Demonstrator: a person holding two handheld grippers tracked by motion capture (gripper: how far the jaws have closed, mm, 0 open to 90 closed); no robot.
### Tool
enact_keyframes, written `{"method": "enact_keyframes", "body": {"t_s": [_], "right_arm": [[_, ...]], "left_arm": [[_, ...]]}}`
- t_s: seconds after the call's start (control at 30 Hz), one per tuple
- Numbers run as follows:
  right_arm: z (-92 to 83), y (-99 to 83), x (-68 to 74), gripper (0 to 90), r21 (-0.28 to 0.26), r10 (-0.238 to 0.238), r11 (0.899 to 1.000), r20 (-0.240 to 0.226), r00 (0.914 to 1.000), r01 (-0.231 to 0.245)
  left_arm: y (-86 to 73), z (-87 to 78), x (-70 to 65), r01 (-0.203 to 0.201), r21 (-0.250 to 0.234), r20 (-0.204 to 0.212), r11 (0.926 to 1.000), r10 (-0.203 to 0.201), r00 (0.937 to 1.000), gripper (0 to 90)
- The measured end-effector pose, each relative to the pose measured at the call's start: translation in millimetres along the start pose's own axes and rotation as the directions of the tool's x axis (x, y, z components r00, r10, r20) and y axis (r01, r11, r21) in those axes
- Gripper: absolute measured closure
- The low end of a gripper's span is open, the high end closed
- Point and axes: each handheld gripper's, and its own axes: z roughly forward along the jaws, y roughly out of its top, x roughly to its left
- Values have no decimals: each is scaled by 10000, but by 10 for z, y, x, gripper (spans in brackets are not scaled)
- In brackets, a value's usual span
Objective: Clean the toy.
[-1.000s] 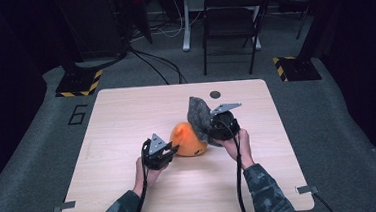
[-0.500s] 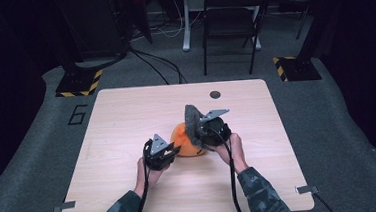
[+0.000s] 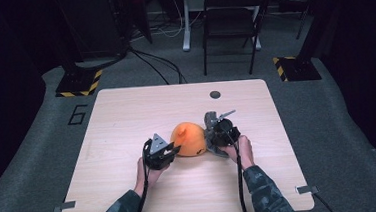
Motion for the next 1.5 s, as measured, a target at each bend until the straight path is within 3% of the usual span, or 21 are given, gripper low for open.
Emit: {"method": "enact_keyframes", "body": {"t_s": [0.1, 0.2, 0.27, 0.37, 0.43, 0.5, 0.57, 0.63, 0.7, 0.83, 0.9, 1.1, 1.27, 1.4, 1.5], "right_arm": [[72, -46, -46, 740, 487, 91, 9988, 123, 9999, -97], [95, -62, -70, 740, 590, 100, 9982, 204, 9997, -112], [43, -39, -60, 742, 505, -56, 9987, 517, 9986, 30], [-185, 26, -68, 744, -128, -158, 9998, 728, 9972, 168], [-385, 88, -50, 745, -1017, -46, 9948, 586, 9983, 105], [-553, 151, 11, 745, -1572, -153, 9874, 221, 9996, 186], [-600, 197, 109, 745, -1716, -409, 9844, -26, 9992, 398], [-503, 208, 205, 744, -1456, -757, 9867, -167, 9970, 724], [-337, 181, 261, 745, -1115, -1067, 9878, 222, 9940, 1085], [-202, 118, 180, 745, -1035, -667, 9924, 26, 9978, 666], [-194, 112, 159, 746, -987, -596, 9933, 14, 9982, 594], [-210, 124, 187, 745, -967, -739, 9925, 164, 9971, 751], [-378, 177, 177, 746, -1539, -490, 9868, 94, 9988, 498], [-564, 246, 262, 746, -2338, -896, 9684, -7, 9960, 870], [-638, 294, 444, 746, -2770, -1348, 9525, -109, 9908, 1266]], "left_arm": [[3, -9, 1, -3, 24, 75, 10000, 2, 10000, 734], [0, -19, 8, 105, -38, 109, 9999, -104, 9999, 734], [6, -24, 14, 213, -71, 162, 9997, -212, 9996, 733], [24, -22, 24, 392, -176, 174, 9991, -389, 9991, 734], [38, -30, 28, 680, -78, 373, 9977, -677, 9970, 734], [68, -49, 17, 968, -5, 473, 9953, -967, 9942, 734], [97, -72, -14, 1248, -110, 618, 9921, -1239, 9904, 734], [106, -76, -25, 1081, -76, 651, 9941, -1074, 9921, 732], [91, -57, -34, 921, -32, 491, 9957, -918, 9946, 707], [95, -76, -48, -198, 304, -44, 9993, 199, 9998, 505], [70, -48, -63, -402, 587, -118, 9975, 409, 9991, 454], [13, -15, -64, -504, 224, -192, 9985, 508, 9985, 690], [19, -28, -63, -687, 27, -137, 9976, 687, 9975, 742], [34, -28, -93, -925, -67, -118, 9957, 924, 9956, 748], [43, -29, -138, -1093, -129, -100, 9939, 1092, 9940, 750]]}}
